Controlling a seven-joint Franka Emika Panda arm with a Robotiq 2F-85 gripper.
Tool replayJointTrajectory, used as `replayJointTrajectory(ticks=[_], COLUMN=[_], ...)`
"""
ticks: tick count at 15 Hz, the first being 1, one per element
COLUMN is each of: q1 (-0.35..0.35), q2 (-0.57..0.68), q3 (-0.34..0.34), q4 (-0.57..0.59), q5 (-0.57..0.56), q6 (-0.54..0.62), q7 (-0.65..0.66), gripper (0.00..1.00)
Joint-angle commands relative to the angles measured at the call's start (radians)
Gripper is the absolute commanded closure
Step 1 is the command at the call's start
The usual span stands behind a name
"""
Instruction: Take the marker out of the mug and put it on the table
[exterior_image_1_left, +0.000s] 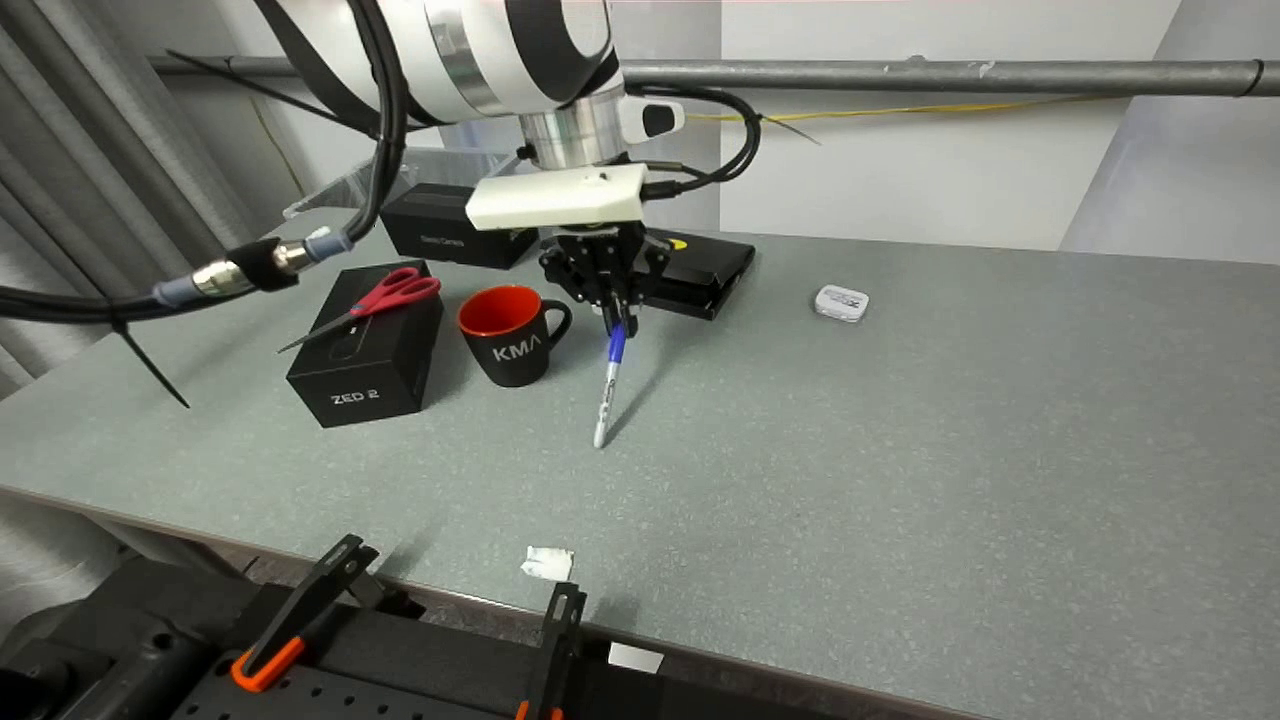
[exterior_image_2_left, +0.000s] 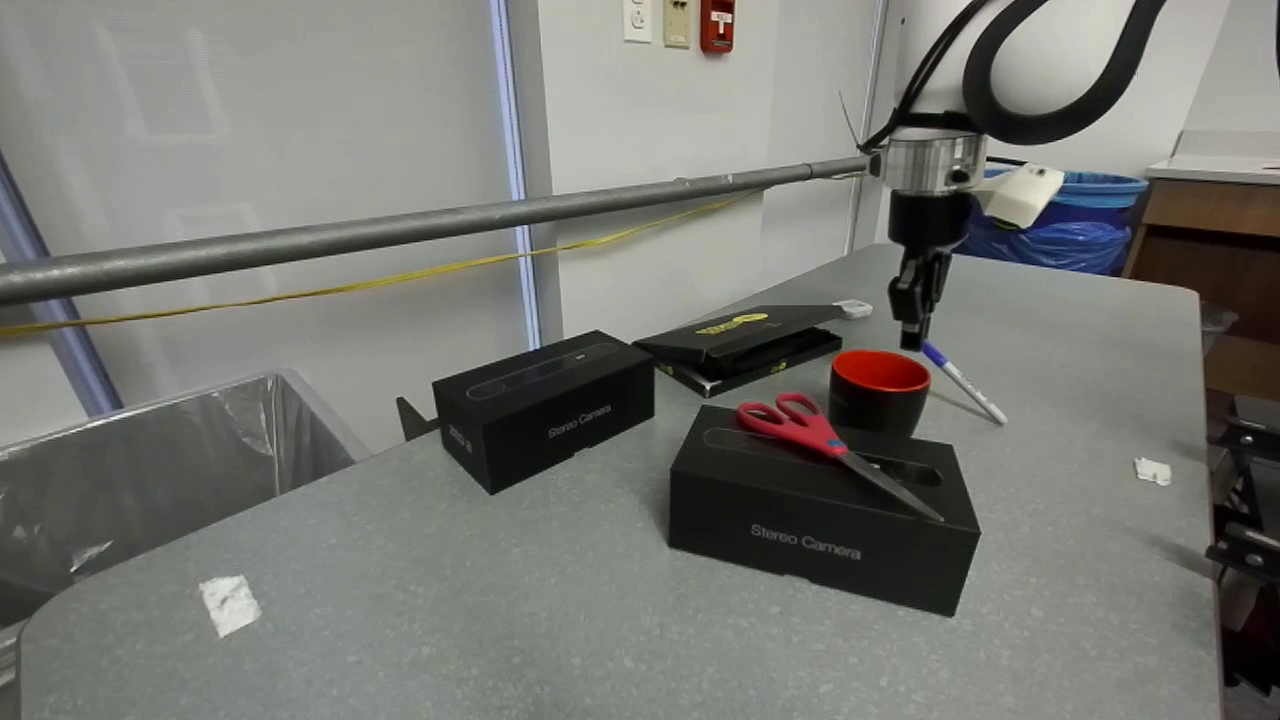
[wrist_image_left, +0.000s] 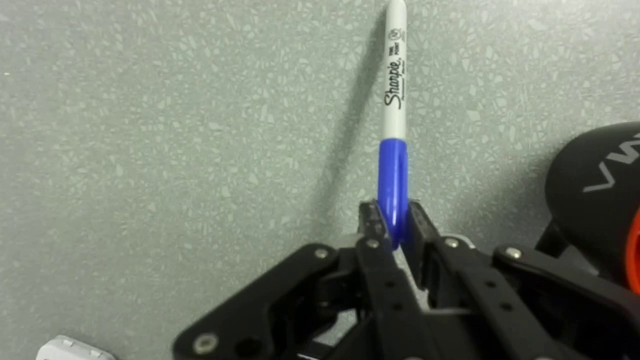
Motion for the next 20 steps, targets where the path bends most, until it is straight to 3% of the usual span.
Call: replayJointTrajectory(ticks=[1, 3, 10, 14, 15, 20], q1=[0.023, 0.025, 0.021, -0.003, 0.012, 0.012], q2=[0.05, 0.058, 0.053, 0.038, 0.041, 0.041], q3=[-0.018, -0.017, -0.004, 0.028, 0.004, 0.013], q4=[0.061, 0.078, 0.103, 0.109, 0.094, 0.098], q5=[-0.017, -0.013, 0.005, 0.058, 0.023, 0.037], q6=[-0.003, -0.006, -0.003, -0.02, -0.004, -0.005], q7=[0.03, 0.029, 0.015, -0.033, -0.007, -0.011], gripper=[0.6, 0.52, 0.01, 0.0, 0.0, 0.0])
